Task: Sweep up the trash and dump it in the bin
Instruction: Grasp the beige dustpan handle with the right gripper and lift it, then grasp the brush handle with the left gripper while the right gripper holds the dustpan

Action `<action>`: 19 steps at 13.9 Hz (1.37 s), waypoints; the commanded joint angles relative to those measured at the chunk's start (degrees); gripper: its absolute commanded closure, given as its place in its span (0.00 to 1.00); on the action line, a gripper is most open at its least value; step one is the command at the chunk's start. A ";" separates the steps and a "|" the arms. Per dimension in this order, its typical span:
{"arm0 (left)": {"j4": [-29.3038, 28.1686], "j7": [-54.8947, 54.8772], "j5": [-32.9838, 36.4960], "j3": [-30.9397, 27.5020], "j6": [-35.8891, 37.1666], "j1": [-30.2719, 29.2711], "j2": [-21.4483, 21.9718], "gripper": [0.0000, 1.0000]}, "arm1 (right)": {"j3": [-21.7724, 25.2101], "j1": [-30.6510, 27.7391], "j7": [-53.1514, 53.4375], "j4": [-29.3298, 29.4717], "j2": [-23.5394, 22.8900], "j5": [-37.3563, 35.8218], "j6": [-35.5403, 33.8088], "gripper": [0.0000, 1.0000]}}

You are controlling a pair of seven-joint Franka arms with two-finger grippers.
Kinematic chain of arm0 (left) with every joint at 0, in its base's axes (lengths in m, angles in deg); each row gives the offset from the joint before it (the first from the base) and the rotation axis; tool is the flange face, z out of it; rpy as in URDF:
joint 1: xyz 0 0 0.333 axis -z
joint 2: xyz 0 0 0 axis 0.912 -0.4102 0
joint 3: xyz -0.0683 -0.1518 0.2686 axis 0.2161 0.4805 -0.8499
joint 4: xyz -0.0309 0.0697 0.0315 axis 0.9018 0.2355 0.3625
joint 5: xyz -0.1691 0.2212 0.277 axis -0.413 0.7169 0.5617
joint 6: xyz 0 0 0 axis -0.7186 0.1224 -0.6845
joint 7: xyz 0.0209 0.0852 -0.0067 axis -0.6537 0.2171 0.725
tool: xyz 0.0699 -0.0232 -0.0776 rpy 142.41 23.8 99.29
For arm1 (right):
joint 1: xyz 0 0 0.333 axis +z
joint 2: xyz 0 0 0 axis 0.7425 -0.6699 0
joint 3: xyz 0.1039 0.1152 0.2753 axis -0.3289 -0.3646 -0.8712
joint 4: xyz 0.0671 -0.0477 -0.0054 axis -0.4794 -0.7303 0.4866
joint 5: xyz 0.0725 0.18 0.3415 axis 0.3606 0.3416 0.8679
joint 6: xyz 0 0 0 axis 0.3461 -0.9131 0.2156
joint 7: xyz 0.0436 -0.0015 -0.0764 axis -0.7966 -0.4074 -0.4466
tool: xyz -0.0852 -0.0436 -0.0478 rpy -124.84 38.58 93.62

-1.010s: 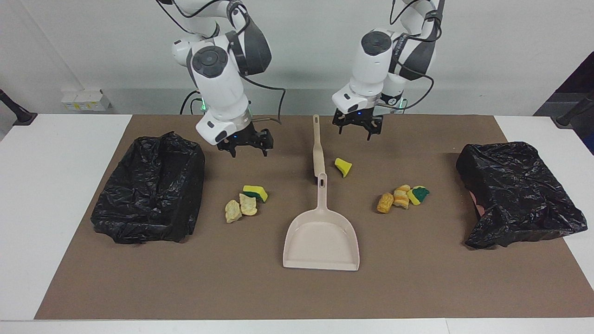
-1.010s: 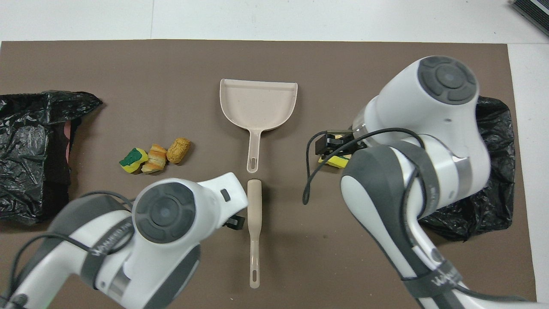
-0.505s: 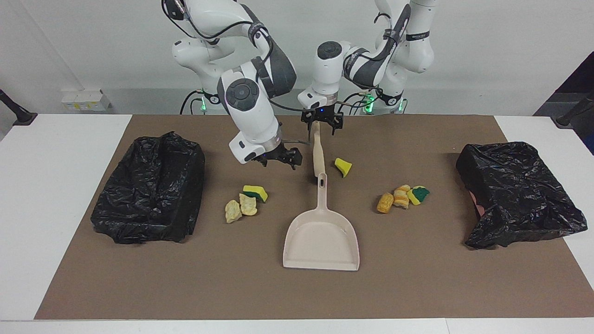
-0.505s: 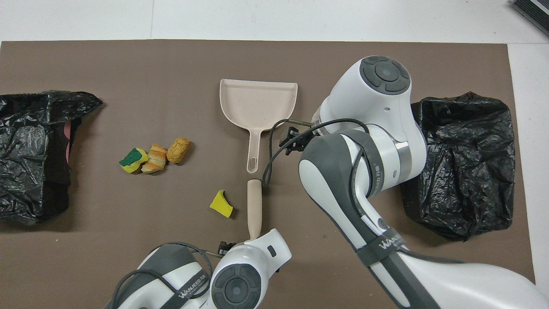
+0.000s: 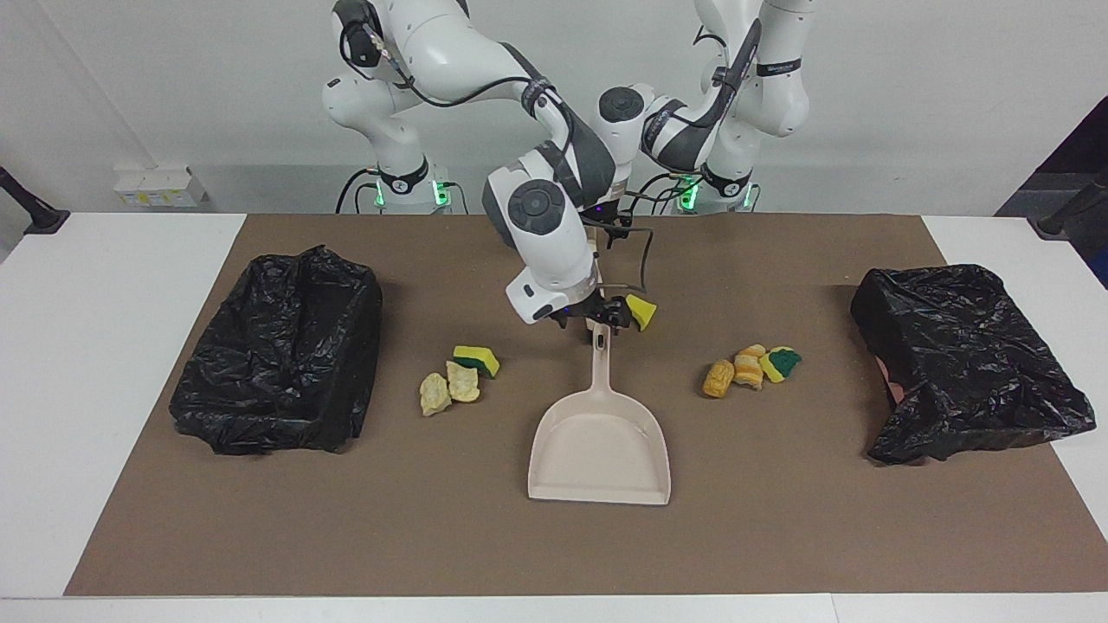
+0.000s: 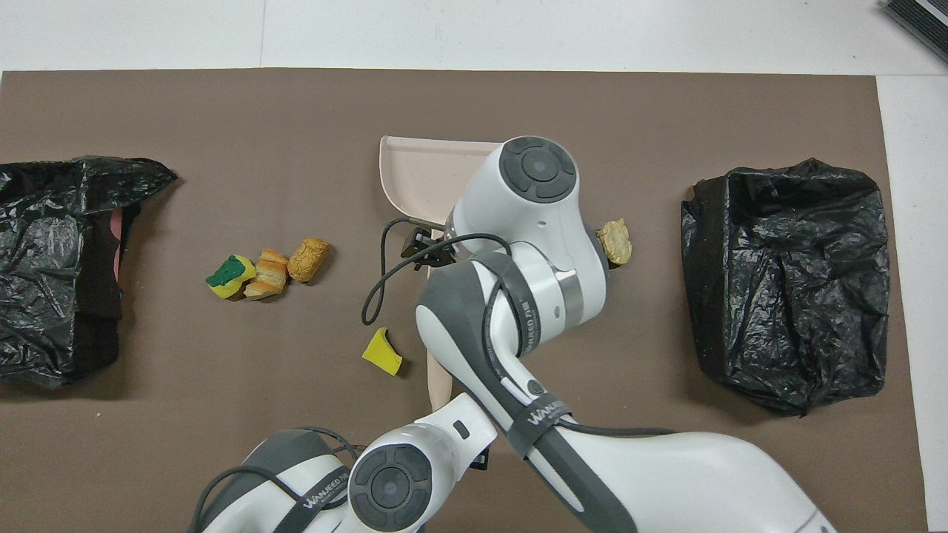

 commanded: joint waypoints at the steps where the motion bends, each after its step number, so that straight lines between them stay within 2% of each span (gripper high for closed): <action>1: -1.41 0.66 -1.77 -0.52 -0.66 0.45 0.63 0.33 | 0.08 0.22 -0.14 3.20 -2.74 0.28 1.32 0.00; 6: -1.41 0.48 -1.77 -0.69 -0.57 0.19 0.55 0.41 | 0.00 2.50 -0.59 1.97 -4.59 -3.75 4.03 0.00; 7: -1.41 0.66 -1.77 -0.78 -0.57 0.10 0.55 0.46 | 0.00 3.12 -0.59 1.10 -4.41 -4.20 3.26 0.06; 8: -1.41 0.75 -1.77 -0.78 -0.57 -0.07 0.55 0.59 | 0.00 3.56 -0.59 0.48 -4.32 -4.47 2.38 0.11; 9: -1.41 0.66 -1.77 -0.78 -0.48 -0.77 0.46 0.74 | 0.00 3.56 -0.59 -0.22 -3.80 -4.99 1.41 0.23; 10: -1.41 0.40 -1.77 -0.78 -0.31 -1.56 0.37 0.86 | 0.00 3.74 -0.50 0.03 -3.80 -5.95 0.97 0.58; 11: -1.41 -0.13 -1.77 -0.78 0.57 -2.18 0.37 1.00 | 0.08 4.43 -0.41 0.21 -3.71 -6.66 0.97 0.84; 12: -1.41 0.22 -1.77 -0.78 1.36 -2.79 0.37 1.00 | 0.35 4.70 0.02 0.21 -3.62 -7.19 0.44 0.99; 17: -0.27 0.66 -1.77 -0.96 4.52 -4.55 0.46 1.00 | 0.08 4.44 0.47 -0.76 -1.07 -9.66 -0.27 0.98; 18: -0.09 0.66 -1.77 -0.96 5.49 -5.08 0.81 1.00 | 0.00 4.44 0.47 -0.76 -1.16 -8.79 0.43 0.87; 19: 0.26 0.66 -1.77 -1.22 6.45 -5.26 0.98 1.00 | 0.00 4.35 0.38 -0.93 -1.16 -8.69 0.52 0.71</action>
